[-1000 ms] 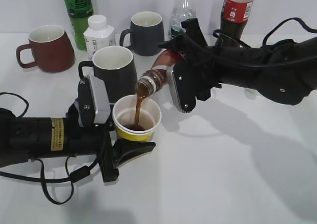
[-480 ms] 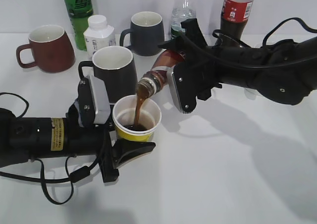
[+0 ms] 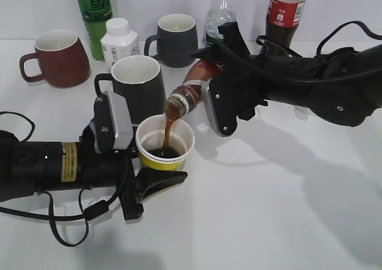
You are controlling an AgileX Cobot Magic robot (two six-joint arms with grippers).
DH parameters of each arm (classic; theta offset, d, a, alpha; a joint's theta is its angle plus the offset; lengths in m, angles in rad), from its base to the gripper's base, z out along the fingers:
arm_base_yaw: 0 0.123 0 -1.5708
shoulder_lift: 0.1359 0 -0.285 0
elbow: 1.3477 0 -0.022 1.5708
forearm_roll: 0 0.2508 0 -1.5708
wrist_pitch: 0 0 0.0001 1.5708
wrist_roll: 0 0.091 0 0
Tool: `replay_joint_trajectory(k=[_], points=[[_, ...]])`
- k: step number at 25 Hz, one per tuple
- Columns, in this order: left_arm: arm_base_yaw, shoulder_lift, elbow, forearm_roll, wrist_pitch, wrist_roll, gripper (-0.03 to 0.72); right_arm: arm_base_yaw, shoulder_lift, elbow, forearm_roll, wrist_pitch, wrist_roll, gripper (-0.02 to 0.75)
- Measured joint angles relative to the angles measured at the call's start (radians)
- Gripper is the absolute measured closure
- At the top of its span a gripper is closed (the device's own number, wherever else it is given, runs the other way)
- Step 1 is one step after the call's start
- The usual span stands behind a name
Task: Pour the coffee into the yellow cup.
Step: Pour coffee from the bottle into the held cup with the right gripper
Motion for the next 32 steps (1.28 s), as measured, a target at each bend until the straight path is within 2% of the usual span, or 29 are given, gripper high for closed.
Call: replay_joint_trajectory(k=[8, 32], points=[[0.000, 0.000, 0.000, 0.000, 0.000, 0.000, 0.256, 0.000, 0.000, 0.000, 0.027, 0.000, -0.063, 0.234], [0.000, 0.000, 0.000, 0.000, 0.006, 0.000, 0.256, 0.000, 0.000, 0.000, 0.030, -0.005, -0.095, 0.234]])
